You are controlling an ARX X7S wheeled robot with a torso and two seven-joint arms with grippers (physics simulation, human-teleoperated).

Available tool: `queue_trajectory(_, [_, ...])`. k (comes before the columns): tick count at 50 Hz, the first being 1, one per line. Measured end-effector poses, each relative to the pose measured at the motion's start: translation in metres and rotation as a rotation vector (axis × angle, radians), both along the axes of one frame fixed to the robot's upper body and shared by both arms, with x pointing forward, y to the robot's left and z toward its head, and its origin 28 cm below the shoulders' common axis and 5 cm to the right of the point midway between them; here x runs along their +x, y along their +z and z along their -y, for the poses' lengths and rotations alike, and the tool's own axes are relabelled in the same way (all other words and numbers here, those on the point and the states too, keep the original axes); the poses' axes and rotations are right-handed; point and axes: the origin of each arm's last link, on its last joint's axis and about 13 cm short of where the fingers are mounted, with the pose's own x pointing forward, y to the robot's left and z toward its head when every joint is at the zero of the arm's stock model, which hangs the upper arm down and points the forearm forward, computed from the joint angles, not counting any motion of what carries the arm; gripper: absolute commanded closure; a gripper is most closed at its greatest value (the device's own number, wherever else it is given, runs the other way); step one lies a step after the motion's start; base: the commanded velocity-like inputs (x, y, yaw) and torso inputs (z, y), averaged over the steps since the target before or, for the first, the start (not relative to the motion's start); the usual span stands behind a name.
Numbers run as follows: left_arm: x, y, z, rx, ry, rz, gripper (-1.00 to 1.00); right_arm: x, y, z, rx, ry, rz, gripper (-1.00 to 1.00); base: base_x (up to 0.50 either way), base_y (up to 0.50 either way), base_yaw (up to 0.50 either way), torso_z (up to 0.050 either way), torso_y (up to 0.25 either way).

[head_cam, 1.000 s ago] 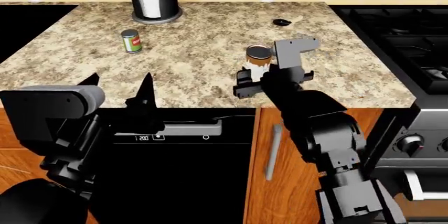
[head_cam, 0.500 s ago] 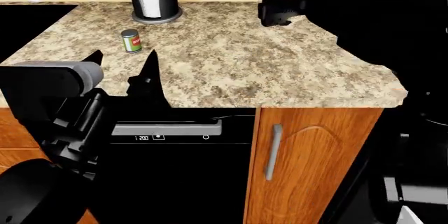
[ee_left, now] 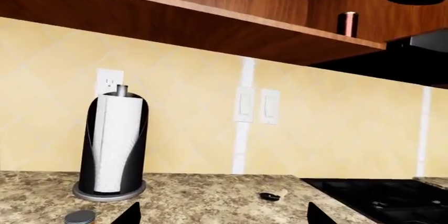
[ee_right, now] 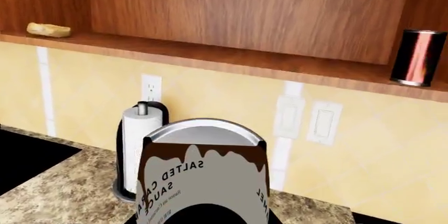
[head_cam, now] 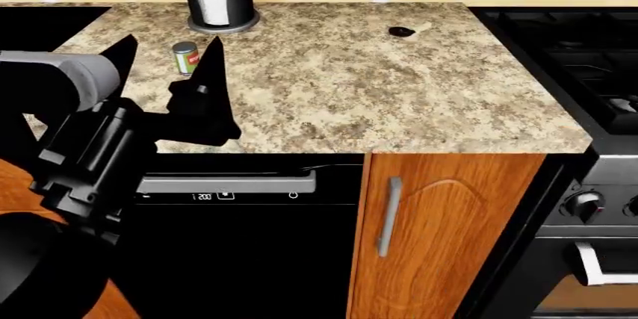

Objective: Pick the cans from the counter and place them in their designated side in the cabinet.

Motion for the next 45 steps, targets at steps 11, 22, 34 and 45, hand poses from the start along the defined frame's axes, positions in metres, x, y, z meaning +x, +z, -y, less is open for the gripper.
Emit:
queue_trajectory(11, [-0.004, 0.018, 0.000, 0.015, -0.025, 0.041, -1.00, -0.014, 0.020, -0.001, 0.002, -0.060, 0.040, 1.00, 0.00, 0.00, 0.00, 0.000, 0.001])
queue_trajectory(22, [-0.010, 0.055, -0.005, 0.005, -0.073, 0.065, -1.00, -0.018, 0.025, -0.002, -0.001, -0.079, 0.050, 1.00, 0.00, 0.00, 0.00, 0.000, 0.000])
queue_trajectory(34, [-0.029, 0.107, -0.017, -0.031, -0.136, 0.061, -1.00, -0.020, 0.027, -0.002, -0.002, -0.085, 0.052, 1.00, 0.00, 0.00, 0.00, 0.000, 0.001])
queue_trajectory(45, [-0.040, 0.138, -0.028, -0.054, -0.160, 0.002, -1.00, -0.020, 0.027, -0.003, -0.003, -0.087, 0.052, 1.00, 0.00, 0.00, 0.00, 0.000, 0.001])
